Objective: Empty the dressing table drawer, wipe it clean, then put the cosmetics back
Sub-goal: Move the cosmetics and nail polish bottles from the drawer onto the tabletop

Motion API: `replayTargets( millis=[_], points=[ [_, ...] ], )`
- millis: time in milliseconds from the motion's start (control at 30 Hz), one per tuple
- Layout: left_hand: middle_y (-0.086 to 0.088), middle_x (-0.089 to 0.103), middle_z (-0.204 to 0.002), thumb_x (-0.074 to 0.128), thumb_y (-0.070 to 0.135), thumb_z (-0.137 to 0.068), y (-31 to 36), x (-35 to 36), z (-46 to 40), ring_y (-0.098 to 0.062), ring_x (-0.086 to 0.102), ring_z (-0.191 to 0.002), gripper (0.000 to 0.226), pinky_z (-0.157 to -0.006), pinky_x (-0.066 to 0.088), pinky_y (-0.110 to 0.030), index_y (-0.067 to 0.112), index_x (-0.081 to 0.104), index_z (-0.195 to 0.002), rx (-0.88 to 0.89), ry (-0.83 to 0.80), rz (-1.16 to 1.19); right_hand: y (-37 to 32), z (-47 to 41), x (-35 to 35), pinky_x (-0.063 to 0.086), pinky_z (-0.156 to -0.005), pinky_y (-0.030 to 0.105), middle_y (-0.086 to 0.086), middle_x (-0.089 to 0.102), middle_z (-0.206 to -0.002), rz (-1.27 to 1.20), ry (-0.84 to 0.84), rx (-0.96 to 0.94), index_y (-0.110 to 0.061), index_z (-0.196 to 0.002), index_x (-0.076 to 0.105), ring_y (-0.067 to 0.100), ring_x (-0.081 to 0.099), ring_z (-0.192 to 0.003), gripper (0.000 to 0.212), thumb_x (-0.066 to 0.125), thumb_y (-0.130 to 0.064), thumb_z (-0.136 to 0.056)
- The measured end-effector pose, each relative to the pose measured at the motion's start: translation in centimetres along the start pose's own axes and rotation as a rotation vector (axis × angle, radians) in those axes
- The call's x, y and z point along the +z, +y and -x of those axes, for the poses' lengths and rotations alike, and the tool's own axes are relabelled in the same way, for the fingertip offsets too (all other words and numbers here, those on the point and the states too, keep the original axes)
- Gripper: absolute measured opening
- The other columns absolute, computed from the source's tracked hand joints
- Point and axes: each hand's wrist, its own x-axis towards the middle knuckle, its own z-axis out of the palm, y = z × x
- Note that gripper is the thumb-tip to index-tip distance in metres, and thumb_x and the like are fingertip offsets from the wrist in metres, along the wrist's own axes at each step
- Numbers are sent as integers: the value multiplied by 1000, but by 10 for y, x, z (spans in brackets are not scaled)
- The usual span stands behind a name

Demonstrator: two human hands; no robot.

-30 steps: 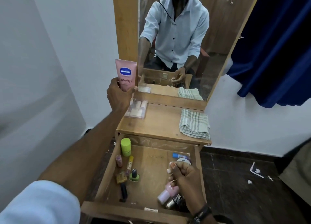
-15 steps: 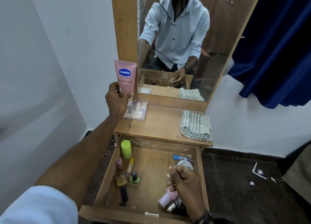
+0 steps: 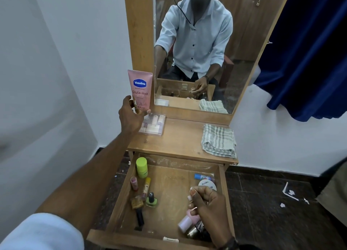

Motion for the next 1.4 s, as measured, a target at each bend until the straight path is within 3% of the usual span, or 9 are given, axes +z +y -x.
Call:
replayTargets(
  millis=[200, 333, 433, 533, 633, 767, 1200, 1300, 1400],
  points=[
    [-6, 48, -149, 81, 37, -78, -1, -16, 28, -26, 50, -131, 84, -110, 43, -48, 19, 36, -147, -18, 104, 4, 1, 0, 2, 49, -44, 25, 11, 68, -65, 4, -16, -1, 2, -91, 66, 15, 59, -51, 6, 60, 0, -92],
    [-6, 60, -125, 75, 28, -84, -14, -38, 80, -20, 58, -108, 55, -88, 53, -38, 15, 51, -132, 225, 191, -14, 4, -1, 10, 46, -44, 26, 13, 67, -66, -5, -46, 46, 2, -89, 65, 16, 58, -51, 7, 59, 2, -92],
    [-6, 65, -94, 67, 20, -85, -29, -57, 115, -16, 59, -79, 28, -64, 53, -32, 5, 65, -108, 553, 81, -119, 3, 1, 19, 45, -43, 26, 11, 67, -64, 24, -63, 44, 3, -87, 65, 16, 56, -50, 8, 59, 2, -92],
    [-1, 70, -92, 62, 26, -88, -39, -71, 136, -9, 61, -63, 20, -63, 54, -23, 9, 72, -95, 708, -177, -299, 2, 5, 25, 45, -43, 26, 11, 67, -64, 74, -79, 31, 3, -87, 65, 16, 56, -49, 7, 60, 1, -92],
    [4, 63, -128, 64, 31, -91, -50, -72, 143, -14, 69, -89, 32, -80, 57, -29, 19, 67, -120, 548, -483, -604, 1, 9, 28, 45, -43, 26, 12, 66, -67, 110, -94, 31, 3, -89, 64, 15, 57, -50, 6, 59, 2, -92],
    [5, 49, -147, 63, 32, -92, -45, -65, 143, -23, 64, -110, 37, -85, 55, -34, 23, 62, -128, 438, -524, -772, -1, 13, 28, 49, -45, 25, 14, 68, -73, 194, -112, 11, 0, -92, 64, 12, 59, -51, 6, 57, 1, -93],
    [2, 63, -130, 64, 24, -89, -43, -62, 146, -30, 66, -103, 41, -79, 53, -39, 25, 59, -130, 330, -464, -755, -31, -5, -17, 49, -52, 22, 10, 72, -75, 212, 57, -187, -7, -86, 69, 12, 61, -55, 16, 59, 6, -89],
    [-2, 74, -107, 63, 25, -90, -44, -61, 150, -28, 69, -95, 33, -76, 53, -37, 29, 61, -123, 269, -422, -659, -31, -16, -27, 55, -63, 28, -4, 72, -79, 461, 74, -302, -17, -83, 71, 6, 66, -69, 20, 64, 1, -85],
    [1, 73, -109, 67, 26, -87, -44, -60, 155, -26, 68, -94, 26, -75, 53, -36, 29, 64, -113, 269, -369, -578, -26, -21, -23, 54, -77, 24, -16, 69, -91, 919, -164, -387, -25, -95, 71, -4, 62, -82, 24, 67, -5, -82]
  ],
)
